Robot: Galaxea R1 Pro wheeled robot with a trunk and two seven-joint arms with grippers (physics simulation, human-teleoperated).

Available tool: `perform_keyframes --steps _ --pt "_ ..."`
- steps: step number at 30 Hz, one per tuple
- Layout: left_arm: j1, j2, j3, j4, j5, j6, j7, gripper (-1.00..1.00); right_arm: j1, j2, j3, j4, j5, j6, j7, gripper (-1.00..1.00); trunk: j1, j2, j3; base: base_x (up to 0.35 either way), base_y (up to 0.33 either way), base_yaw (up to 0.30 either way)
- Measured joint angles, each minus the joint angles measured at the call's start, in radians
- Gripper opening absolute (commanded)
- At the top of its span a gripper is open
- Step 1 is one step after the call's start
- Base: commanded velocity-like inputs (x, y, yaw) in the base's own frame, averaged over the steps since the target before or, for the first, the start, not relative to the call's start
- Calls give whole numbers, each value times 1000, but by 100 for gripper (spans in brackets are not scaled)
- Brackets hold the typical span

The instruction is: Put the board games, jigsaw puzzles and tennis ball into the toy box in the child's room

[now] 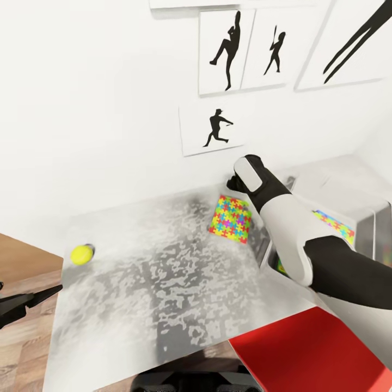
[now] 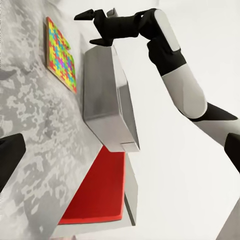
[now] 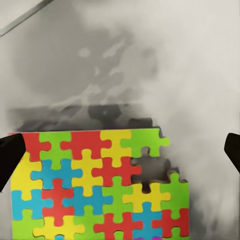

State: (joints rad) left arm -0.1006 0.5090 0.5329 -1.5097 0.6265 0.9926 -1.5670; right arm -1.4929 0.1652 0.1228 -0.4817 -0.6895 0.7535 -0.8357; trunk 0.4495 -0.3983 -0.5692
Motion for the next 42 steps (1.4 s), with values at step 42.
perform_keyframes --steps 42 --pt "67 38 344 -1 1 12 0 100 -10 -1 0 14 1 -1 8 100 -1 -1 -70 0 0 0"
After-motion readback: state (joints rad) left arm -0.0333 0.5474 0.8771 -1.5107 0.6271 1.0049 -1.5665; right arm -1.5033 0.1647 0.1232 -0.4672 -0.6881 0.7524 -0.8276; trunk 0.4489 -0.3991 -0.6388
